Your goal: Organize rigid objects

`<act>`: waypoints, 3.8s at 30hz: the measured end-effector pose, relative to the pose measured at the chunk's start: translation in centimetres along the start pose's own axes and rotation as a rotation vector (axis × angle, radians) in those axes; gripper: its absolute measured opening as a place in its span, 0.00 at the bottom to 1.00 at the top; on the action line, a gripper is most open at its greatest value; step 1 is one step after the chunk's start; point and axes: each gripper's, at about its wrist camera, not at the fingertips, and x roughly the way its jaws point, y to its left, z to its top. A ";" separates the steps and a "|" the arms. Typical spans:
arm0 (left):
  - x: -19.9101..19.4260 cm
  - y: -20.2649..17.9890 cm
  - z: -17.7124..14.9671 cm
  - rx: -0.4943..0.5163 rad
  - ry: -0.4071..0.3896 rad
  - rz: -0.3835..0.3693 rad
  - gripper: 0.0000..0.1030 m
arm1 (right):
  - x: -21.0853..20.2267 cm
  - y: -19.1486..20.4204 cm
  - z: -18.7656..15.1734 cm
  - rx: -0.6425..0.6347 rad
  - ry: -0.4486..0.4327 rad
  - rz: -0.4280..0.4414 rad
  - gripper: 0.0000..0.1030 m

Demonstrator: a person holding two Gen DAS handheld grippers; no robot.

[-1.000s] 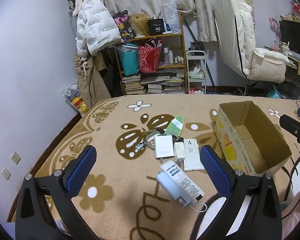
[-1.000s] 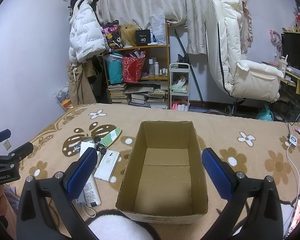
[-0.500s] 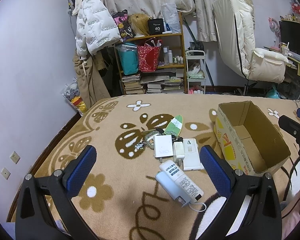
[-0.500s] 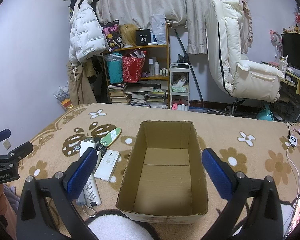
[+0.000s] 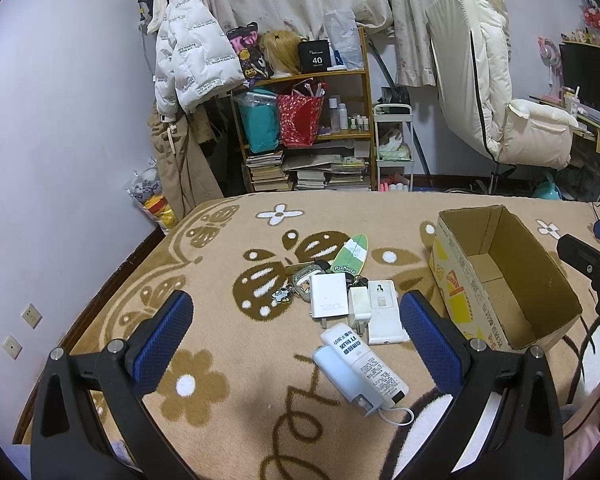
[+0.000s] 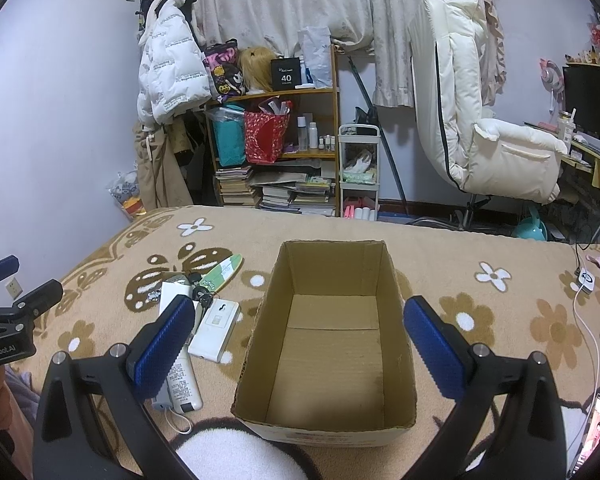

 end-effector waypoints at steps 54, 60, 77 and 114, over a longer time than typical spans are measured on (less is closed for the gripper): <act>9.2 0.4 0.0 -0.089 0.241 0.066 0.99 | 10.3 -3.8 2.0 -0.010 0.212 -0.040 1.00; 11.9 1.2 -1.0 -0.149 0.316 0.070 0.99 | 12.7 -5.7 1.7 0.004 0.297 -0.092 1.00; 16.8 1.1 -4.8 -0.117 0.537 0.137 0.99 | 17.1 -9.6 -0.6 0.083 0.517 -0.151 0.85; 21.0 -1.4 -10.2 -0.014 0.806 0.167 0.89 | 17.8 -9.6 -2.5 0.096 0.614 -0.121 0.04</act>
